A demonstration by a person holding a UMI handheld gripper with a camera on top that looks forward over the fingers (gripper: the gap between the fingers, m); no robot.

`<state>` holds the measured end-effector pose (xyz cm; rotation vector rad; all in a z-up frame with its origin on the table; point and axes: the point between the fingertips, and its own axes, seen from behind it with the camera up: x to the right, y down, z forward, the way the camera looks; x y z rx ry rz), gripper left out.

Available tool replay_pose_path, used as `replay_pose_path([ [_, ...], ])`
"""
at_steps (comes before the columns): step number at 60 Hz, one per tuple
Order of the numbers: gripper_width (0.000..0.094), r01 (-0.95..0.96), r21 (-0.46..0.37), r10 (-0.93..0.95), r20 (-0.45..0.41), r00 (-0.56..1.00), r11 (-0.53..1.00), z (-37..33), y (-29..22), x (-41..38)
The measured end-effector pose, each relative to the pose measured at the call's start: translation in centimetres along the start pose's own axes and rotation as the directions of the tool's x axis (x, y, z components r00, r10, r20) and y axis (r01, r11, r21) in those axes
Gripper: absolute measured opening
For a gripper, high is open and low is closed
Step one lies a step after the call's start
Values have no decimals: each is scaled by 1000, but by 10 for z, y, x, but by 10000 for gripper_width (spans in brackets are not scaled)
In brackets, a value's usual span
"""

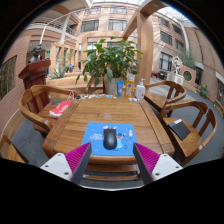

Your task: Arrange mouse

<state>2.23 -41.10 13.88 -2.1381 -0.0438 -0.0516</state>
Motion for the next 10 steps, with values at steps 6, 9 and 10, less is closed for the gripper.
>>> replay_pose_path([
  [6,854,11,-1,-11,10,1000,1000,-5,3,-5],
  [9,854,12,-1,-12,13,1000,1000,-6,3,-6],
  [10,855,11,-1,-11,16,1000,1000,-7,3,-7],
])
